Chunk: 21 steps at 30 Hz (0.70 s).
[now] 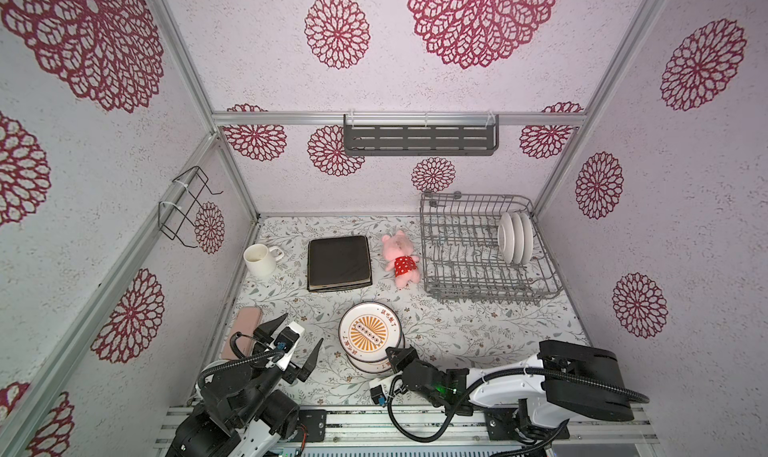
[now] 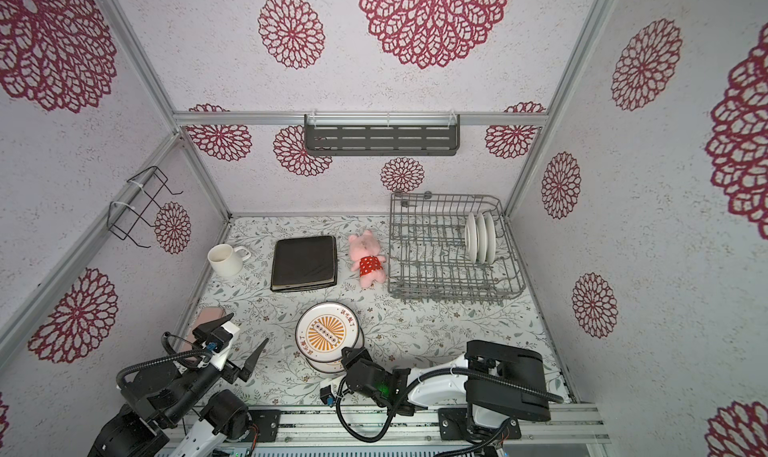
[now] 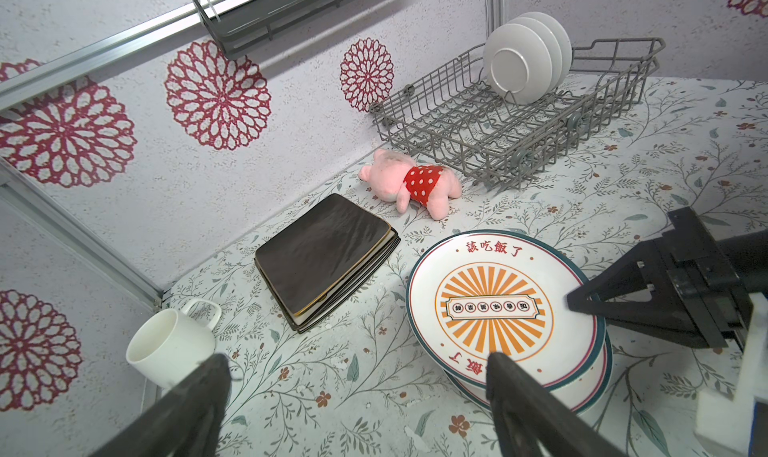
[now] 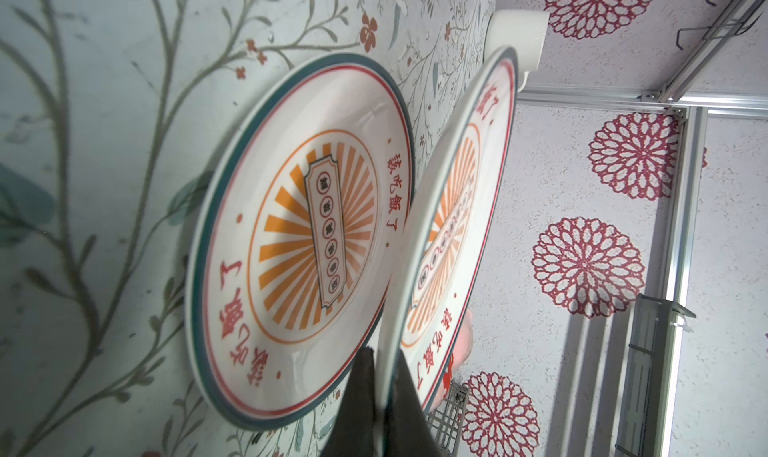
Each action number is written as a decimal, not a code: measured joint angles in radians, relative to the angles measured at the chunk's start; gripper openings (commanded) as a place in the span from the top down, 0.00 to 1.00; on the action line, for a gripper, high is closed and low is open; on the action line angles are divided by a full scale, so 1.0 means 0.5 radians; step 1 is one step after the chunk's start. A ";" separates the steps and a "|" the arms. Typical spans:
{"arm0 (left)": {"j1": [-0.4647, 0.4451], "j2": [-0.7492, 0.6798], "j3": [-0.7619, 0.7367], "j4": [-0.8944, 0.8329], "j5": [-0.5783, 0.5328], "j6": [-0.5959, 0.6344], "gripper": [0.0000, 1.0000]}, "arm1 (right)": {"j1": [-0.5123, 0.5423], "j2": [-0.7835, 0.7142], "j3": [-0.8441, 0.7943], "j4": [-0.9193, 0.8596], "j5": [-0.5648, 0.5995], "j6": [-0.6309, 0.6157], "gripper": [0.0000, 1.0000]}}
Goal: Unload the plates from the dish rack
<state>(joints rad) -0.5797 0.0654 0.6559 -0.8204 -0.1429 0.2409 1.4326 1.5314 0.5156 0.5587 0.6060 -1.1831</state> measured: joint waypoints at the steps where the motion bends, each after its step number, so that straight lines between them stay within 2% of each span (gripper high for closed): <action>1: -0.001 0.000 0.000 0.000 0.000 0.000 0.03 | 0.000 0.002 0.000 -0.002 0.000 0.004 0.95; 21: -0.001 0.000 0.000 0.001 -0.002 0.003 0.03 | 0.015 0.073 0.012 -0.066 0.002 0.073 0.85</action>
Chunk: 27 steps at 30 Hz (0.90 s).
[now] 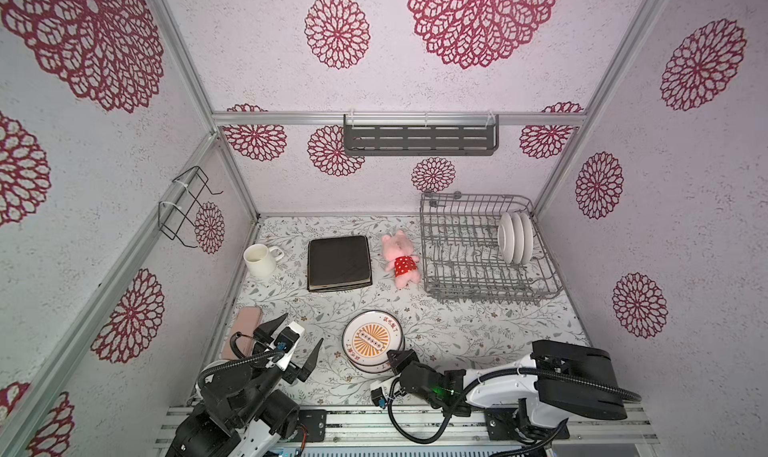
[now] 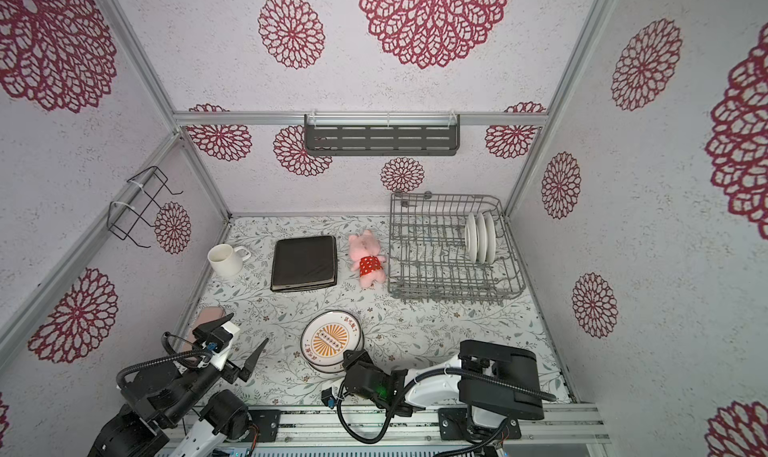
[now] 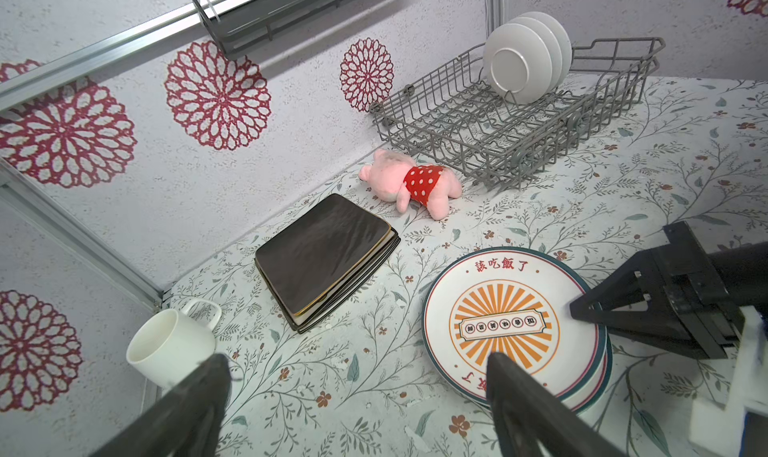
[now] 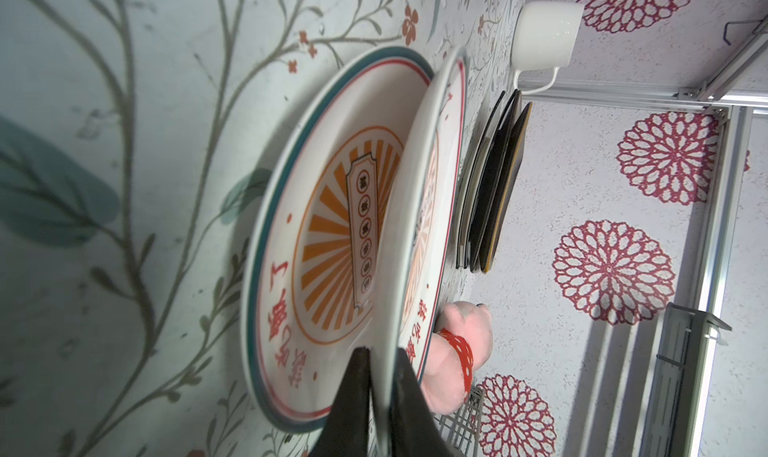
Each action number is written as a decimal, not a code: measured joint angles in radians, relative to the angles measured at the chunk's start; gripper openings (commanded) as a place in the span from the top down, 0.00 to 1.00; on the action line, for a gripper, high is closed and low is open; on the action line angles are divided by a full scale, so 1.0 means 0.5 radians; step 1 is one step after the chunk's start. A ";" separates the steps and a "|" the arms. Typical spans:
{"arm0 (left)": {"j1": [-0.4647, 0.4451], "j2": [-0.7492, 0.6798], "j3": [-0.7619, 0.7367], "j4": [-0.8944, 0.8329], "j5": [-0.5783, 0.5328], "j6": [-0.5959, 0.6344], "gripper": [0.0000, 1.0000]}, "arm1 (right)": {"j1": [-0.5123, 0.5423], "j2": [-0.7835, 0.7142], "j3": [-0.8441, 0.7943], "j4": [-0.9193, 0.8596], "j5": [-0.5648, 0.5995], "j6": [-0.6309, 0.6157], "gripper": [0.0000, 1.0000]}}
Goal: Unload the plates from the dish rack
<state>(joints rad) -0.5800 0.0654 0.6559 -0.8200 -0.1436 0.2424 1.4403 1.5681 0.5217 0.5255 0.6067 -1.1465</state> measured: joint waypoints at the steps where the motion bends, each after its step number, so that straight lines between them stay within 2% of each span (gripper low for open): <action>1: 0.000 -0.001 0.000 -0.001 0.000 0.000 0.03 | 0.001 0.002 0.003 0.000 0.000 0.002 0.84; 10: 0.000 -0.002 -0.002 0.000 -0.001 0.001 0.03 | 0.005 0.021 0.022 -0.007 0.002 0.031 0.76; 27: -0.001 -0.002 -0.002 -0.001 -0.001 0.001 0.03 | 0.011 0.030 0.023 -0.037 0.037 0.047 0.68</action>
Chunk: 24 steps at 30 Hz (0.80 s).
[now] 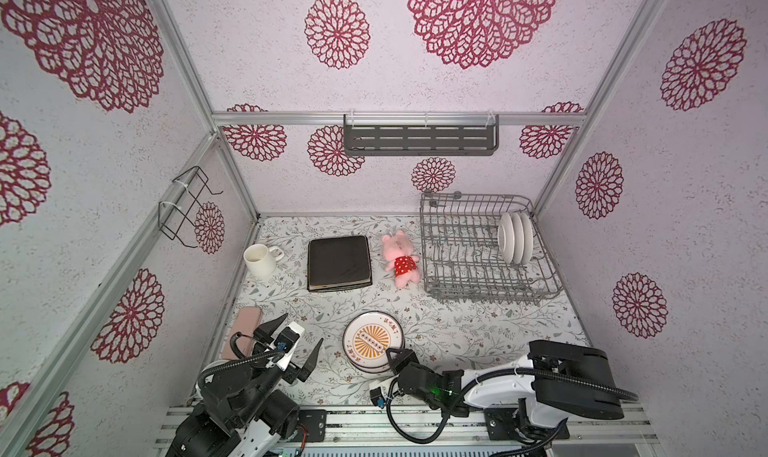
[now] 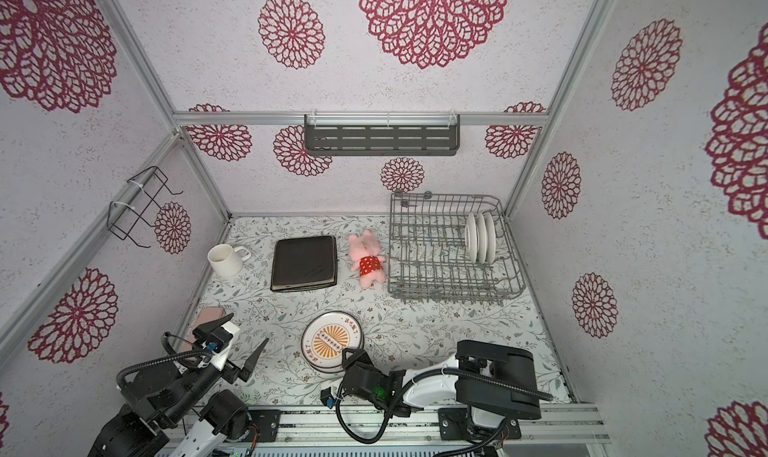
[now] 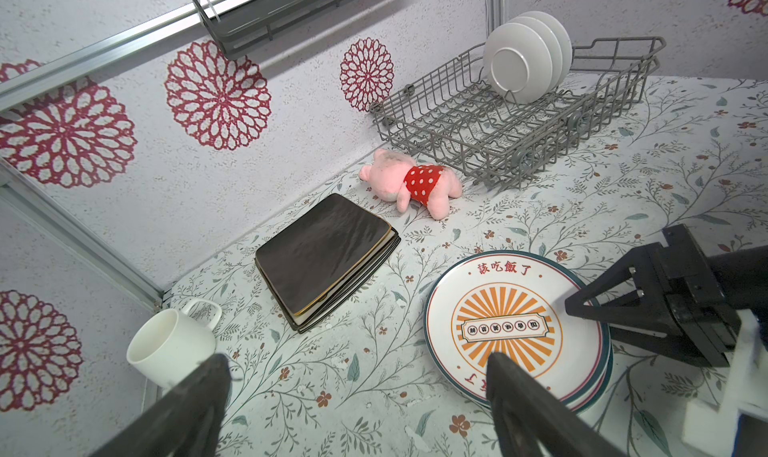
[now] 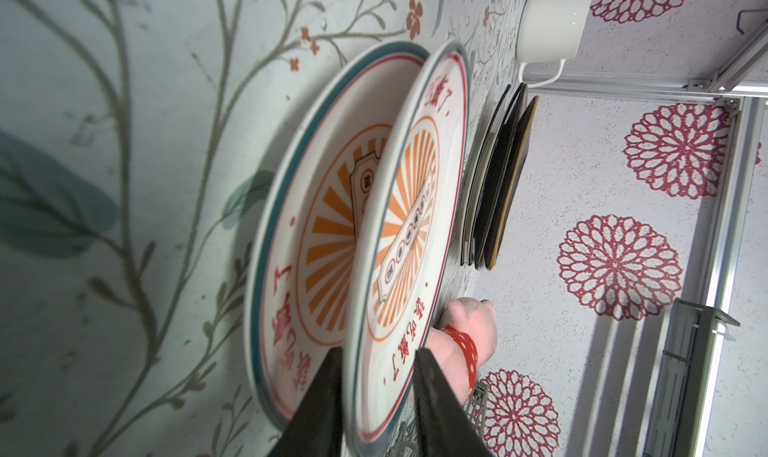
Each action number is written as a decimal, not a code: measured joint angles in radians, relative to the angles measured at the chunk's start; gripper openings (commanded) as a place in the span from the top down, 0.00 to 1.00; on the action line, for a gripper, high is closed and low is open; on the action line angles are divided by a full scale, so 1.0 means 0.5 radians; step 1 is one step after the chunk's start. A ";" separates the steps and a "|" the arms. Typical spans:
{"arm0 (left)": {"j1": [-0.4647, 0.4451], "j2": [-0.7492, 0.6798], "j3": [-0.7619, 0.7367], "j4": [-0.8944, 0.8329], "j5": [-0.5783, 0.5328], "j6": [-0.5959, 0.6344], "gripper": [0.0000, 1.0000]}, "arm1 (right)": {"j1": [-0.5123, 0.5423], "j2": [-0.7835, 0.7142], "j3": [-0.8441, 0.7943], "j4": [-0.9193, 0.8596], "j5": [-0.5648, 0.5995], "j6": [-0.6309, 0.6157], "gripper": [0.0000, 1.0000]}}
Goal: Unload the plates from the dish rack
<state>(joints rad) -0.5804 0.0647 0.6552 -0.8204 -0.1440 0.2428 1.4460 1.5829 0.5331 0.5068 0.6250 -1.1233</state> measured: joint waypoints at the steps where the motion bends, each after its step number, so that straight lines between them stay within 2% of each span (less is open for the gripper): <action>1: 0.000 0.000 0.000 0.000 -0.001 0.000 0.03 | 0.000 0.000 0.000 -0.007 0.000 0.000 0.68; 5: 0.000 0.000 -0.001 0.001 -0.001 0.000 0.03 | 0.003 0.004 0.000 -0.025 0.000 0.002 0.67; 16: -0.001 0.000 -0.001 0.001 -0.001 0.001 0.03 | 0.005 0.032 0.066 -0.144 -0.006 0.089 0.47; 24: -0.001 0.000 -0.001 0.001 -0.002 0.001 0.03 | 0.007 0.032 0.108 -0.188 -0.009 0.135 0.38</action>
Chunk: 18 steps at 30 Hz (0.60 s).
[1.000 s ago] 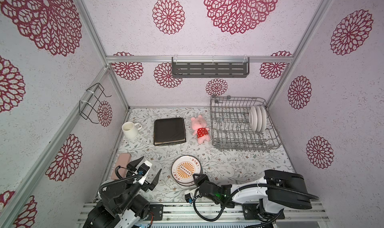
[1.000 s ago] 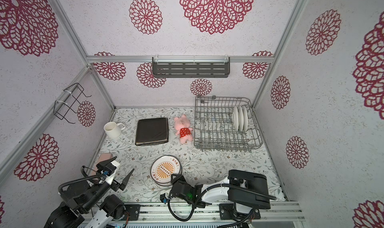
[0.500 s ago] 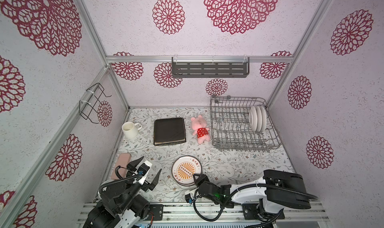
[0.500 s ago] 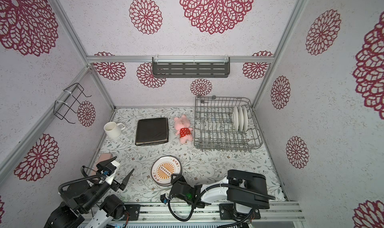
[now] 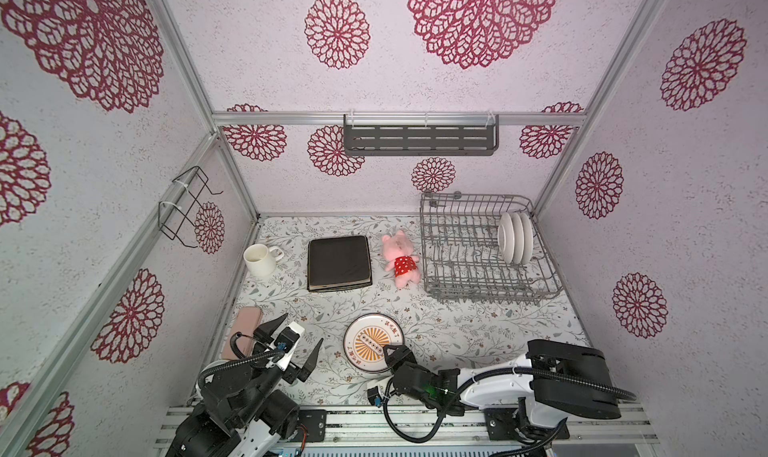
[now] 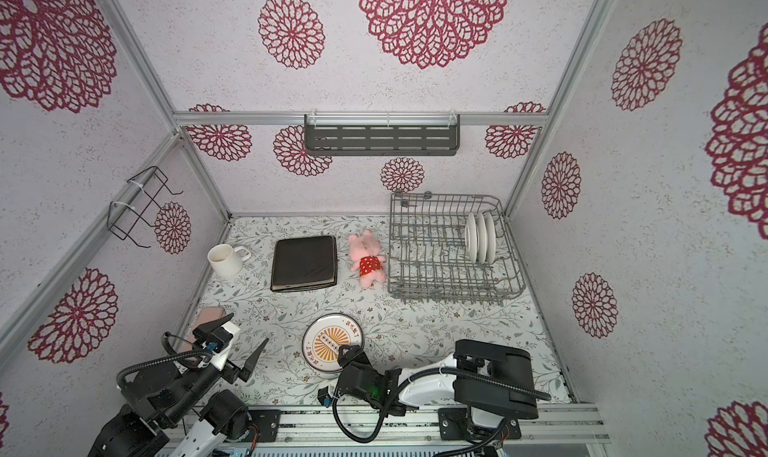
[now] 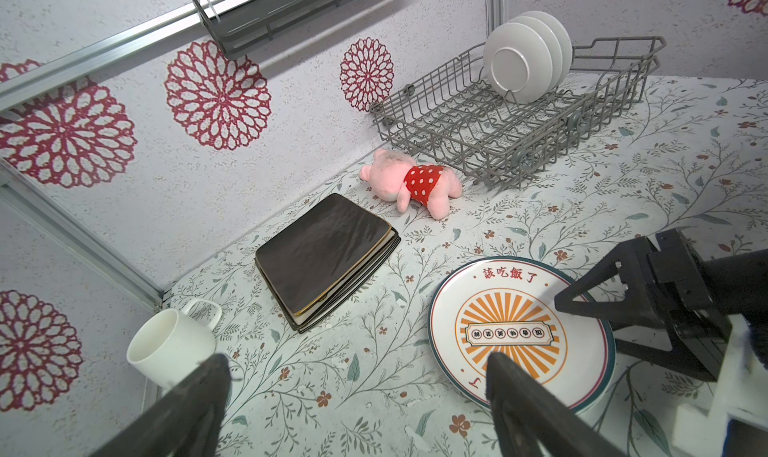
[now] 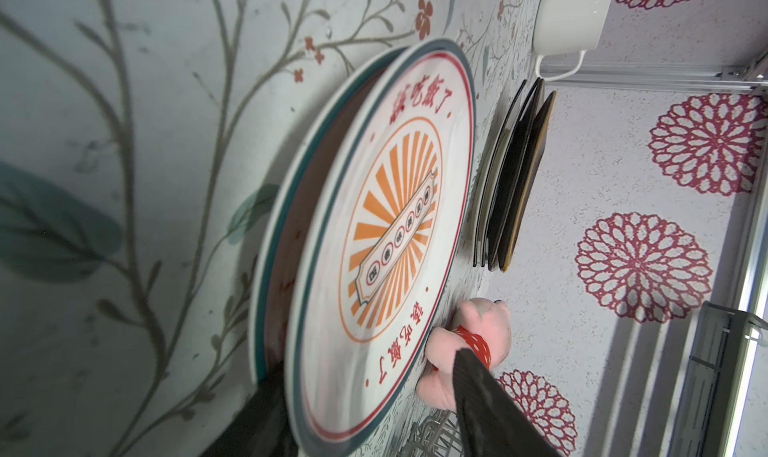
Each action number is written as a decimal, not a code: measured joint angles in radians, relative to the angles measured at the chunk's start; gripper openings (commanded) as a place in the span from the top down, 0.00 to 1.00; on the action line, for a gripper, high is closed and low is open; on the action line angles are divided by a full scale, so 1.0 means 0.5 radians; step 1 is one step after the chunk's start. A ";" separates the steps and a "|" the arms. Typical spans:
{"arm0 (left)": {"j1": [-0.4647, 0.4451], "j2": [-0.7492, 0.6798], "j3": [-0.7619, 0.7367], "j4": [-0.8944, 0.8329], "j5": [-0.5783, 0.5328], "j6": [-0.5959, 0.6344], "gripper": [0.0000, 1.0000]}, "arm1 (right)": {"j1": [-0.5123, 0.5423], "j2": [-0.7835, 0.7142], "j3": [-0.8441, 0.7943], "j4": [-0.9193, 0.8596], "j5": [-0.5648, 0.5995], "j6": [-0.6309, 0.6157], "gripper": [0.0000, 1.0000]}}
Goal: Unload the plates from the dish rack
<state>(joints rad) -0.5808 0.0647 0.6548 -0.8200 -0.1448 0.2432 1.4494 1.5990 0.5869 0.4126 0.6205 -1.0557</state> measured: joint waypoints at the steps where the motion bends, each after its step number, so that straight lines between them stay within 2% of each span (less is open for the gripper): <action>1: 0.000 0.000 0.000 0.000 -0.001 0.000 0.03 | 0.000 -0.001 0.006 -0.008 -0.002 0.006 0.37; 18: -0.004 0.000 0.000 0.000 -0.006 0.000 0.03 | -0.016 -0.051 0.092 -0.254 -0.145 0.129 0.32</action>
<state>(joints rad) -0.5827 0.0647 0.6548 -0.8200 -0.1478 0.2432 1.4414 1.5734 0.6331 0.2855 0.5480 -0.9913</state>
